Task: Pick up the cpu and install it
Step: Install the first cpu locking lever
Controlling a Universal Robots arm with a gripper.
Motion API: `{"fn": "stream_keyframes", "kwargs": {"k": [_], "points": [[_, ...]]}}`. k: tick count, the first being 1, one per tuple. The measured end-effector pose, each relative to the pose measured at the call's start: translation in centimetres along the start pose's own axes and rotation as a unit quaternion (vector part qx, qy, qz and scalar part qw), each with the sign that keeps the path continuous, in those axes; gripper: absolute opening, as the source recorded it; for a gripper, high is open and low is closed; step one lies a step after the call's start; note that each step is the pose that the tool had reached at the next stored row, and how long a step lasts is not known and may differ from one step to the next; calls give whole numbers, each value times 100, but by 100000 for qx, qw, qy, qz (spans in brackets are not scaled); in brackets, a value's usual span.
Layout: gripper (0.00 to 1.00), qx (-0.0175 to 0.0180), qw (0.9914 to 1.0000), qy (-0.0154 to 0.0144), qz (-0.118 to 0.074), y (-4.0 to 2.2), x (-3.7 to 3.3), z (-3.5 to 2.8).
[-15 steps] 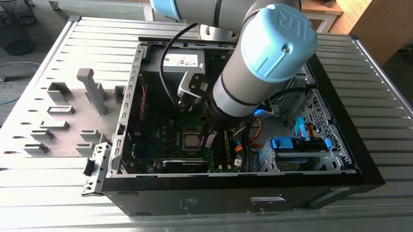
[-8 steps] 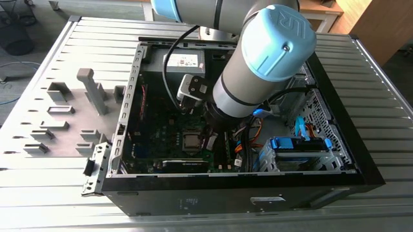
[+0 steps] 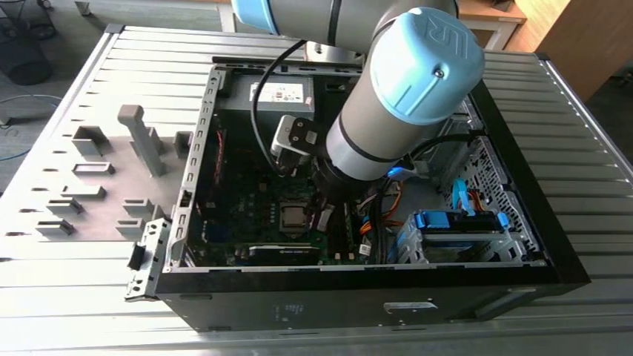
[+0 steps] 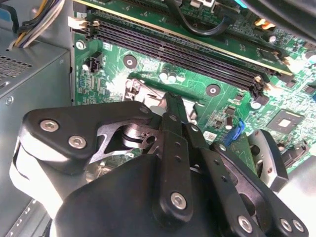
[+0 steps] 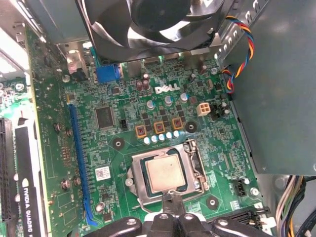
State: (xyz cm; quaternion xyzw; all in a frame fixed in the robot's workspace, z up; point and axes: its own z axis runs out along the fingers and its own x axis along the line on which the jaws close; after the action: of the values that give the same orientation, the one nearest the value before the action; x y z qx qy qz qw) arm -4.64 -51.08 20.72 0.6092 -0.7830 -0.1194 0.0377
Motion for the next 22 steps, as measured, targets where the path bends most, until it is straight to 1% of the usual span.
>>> {"fn": "stream_keyframes", "kwargs": {"k": [15, 22], "points": [[11, -46, 99997, 269, -763, 19, -40, 9], [11, -17, 99994, 554, -994, 37, -41, 14]]}}
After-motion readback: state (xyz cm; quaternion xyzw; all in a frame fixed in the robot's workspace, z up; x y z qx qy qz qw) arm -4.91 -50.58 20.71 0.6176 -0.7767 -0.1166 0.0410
